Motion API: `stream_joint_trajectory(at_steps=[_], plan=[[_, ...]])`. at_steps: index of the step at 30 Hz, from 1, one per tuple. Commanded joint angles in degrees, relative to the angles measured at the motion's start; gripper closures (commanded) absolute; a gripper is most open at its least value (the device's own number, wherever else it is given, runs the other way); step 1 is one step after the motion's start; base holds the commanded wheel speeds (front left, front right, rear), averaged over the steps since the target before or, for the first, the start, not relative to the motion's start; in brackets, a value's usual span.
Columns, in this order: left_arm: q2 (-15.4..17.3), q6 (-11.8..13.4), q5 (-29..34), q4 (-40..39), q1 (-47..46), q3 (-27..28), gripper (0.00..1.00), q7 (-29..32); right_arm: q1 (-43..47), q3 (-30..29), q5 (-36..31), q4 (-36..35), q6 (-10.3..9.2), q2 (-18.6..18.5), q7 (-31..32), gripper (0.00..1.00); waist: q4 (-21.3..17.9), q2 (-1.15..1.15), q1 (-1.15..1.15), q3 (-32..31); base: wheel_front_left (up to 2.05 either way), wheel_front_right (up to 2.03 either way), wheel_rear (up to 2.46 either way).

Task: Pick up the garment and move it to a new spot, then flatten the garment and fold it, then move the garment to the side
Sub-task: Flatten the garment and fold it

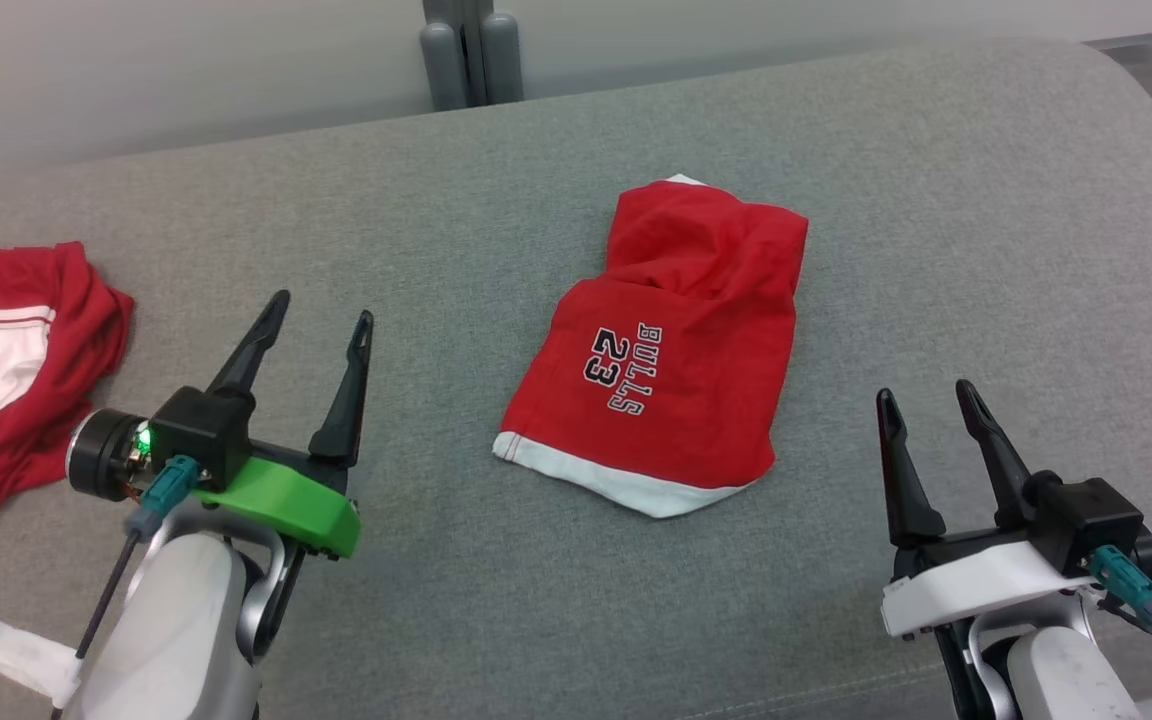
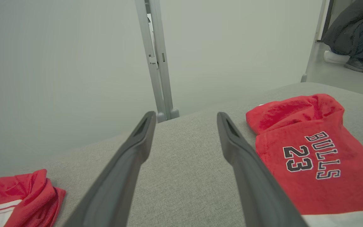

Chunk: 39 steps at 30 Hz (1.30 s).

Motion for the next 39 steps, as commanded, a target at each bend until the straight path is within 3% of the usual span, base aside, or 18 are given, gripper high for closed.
stream_joint_trajectory(at_steps=[1, 13, 23, 24, 25, 26, 32, 39], plan=[[0.5, -0.1, -0.6, 1.3, -1.7, -1.5, 0.0, 0.0, -0.9, 0.0, -0.2, 0.1, 0.01, 0.0, -0.4, 0.0, -2.9, 0.0, 0.0, 2.6, 0.0, 0.0, 0.0], [-0.5, -0.1, -5.1, 14.1, -5.1, -10.4, 0.0, 0.0, -2.5, 0.3, 0.0, 0.7, 0.01, 0.2, -0.9, 0.0, -7.7, 0.0, 0.0, 5.8, 0.0, 0.0, 0.0], [-1.9, -0.1, -7.9, 21.8, -4.7, -16.5, 0.0, 0.0, -2.6, -0.1, -0.3, 1.1, 0.01, 0.3, -0.9, 0.0, -8.8, 0.0, 0.0, 5.9, 0.0, 0.0, 0.0], [-2.0, -0.1, -8.3, 22.4, -4.7, -17.1, 0.16, 0.0, -2.5, -0.1, -0.3, 1.2, 0.01, 0.3, -0.9, 0.0, -8.8, 0.0, 0.0, 5.8, 0.0, 0.0, 0.0], [-2.3, -0.1, -8.7, 23.1, -4.8, -17.8, 0.78, 0.0, -2.5, 0.0, -0.4, 1.3, 0.01, 0.3, -1.0, 0.0, -8.8, 0.0, 0.0, 5.6, 0.0, 0.0, 0.0], [-2.5, -0.1, -8.9, 23.4, -5.0, -18.3, 1.0, 0.0, -2.4, 0.0, -0.4, 1.4, 0.01, 0.3, -1.0, 0.0, -8.8, 0.0, 0.0, 5.5, 0.0, 0.0, 0.0], [-2.2, 0.2, -9.0, 19.7, -5.7, -16.8, 1.0, 0.0, -1.4, -0.7, -0.3, 1.3, 0.01, 0.3, -1.0, 0.0, -6.9, 0.0, 0.0, 4.3, 0.0, 0.0, 0.0], [-0.6, 2.6, -8.9, 12.1, -1.5, -10.6, 1.0, 0.0, -0.5, -0.6, -0.3, 1.5, 0.01, 0.3, -1.0, 0.0, -2.7, 0.0, 0.0, 2.4, 0.0, 0.0, 0.0]])
